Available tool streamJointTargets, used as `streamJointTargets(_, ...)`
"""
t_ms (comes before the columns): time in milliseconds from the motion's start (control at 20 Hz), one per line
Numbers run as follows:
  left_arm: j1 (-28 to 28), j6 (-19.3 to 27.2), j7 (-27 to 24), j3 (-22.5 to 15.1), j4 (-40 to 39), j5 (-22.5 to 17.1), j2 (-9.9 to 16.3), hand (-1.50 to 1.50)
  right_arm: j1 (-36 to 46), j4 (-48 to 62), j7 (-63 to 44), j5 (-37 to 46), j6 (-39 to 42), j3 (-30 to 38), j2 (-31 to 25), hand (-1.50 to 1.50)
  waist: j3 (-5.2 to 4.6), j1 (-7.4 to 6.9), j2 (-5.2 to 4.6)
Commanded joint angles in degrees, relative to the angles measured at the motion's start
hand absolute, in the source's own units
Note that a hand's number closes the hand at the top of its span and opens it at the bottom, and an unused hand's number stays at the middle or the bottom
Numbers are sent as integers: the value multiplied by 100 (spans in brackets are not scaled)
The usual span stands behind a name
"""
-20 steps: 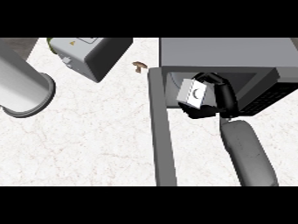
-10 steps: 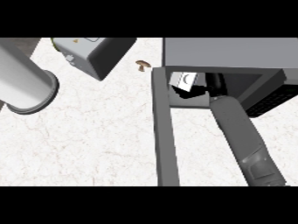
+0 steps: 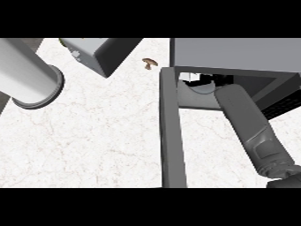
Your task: Pick up the milk, place it into the microwave and close the microwave
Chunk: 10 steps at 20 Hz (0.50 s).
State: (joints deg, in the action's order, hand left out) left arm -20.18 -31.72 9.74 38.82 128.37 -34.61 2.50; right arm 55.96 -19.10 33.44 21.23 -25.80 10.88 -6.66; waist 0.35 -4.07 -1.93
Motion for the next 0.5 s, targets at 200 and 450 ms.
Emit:
streamJointTargets(200, 221, -89, -82, -95, -224, 134, 47, -150, 604, 547, 7, 430, -1231, -34, -397, 150, -26, -235, -83)
streamJointTargets(450, 344, -117, -100, -209, -271, 259, 41, -150, 513, 833, 239, 577, -1511, -73, -678, 150, -18, -278, -127)
